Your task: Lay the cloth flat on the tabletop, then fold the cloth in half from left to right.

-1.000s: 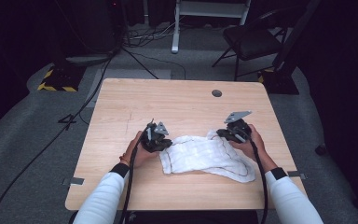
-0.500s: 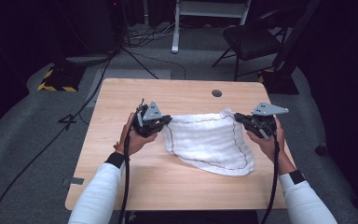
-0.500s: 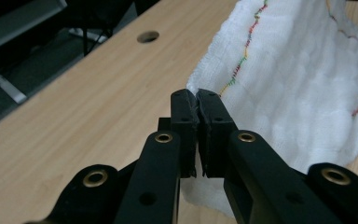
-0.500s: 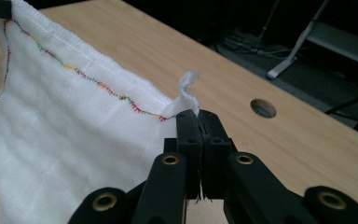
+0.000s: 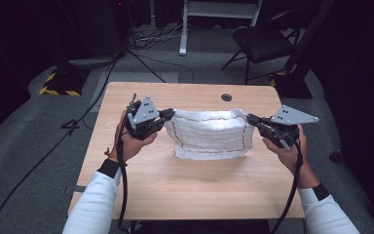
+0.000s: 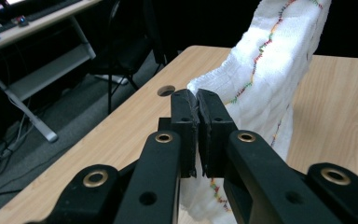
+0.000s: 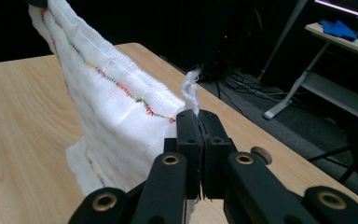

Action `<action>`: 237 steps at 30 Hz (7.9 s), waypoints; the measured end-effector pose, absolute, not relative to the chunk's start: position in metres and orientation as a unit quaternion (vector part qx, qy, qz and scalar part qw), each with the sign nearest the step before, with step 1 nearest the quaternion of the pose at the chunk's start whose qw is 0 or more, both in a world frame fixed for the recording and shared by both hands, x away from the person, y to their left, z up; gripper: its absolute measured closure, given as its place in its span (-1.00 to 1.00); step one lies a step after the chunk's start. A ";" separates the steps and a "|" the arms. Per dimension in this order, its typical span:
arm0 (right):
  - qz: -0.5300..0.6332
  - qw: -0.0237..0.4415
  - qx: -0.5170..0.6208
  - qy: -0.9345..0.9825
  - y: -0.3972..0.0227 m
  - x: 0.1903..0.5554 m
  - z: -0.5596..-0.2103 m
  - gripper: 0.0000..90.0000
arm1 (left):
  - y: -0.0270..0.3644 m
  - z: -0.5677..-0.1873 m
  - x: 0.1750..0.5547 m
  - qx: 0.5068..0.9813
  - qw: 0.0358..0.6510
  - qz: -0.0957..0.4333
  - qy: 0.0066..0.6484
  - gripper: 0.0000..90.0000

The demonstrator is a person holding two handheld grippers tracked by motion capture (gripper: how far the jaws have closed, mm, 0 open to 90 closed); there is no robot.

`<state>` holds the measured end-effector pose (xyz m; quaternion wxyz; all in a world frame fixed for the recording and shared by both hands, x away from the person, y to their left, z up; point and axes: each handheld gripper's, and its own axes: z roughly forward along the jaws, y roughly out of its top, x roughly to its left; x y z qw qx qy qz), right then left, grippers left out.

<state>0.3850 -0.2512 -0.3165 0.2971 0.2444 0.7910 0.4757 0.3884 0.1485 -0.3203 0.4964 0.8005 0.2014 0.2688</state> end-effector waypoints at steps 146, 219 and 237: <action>0.364 0.098 0.131 0.917 -0.073 0.356 -0.493 0.72 | 0.114 -0.500 0.531 0.826 0.379 0.124 0.399 0.58; 0.434 0.185 0.190 0.861 -0.171 0.348 -0.422 0.91 | 0.052 -0.427 0.527 0.839 0.399 0.175 0.327 0.97; 0.417 0.206 0.239 0.852 -0.224 0.340 -0.426 0.91 | -0.006 -0.428 0.535 0.853 0.404 0.157 0.290 0.97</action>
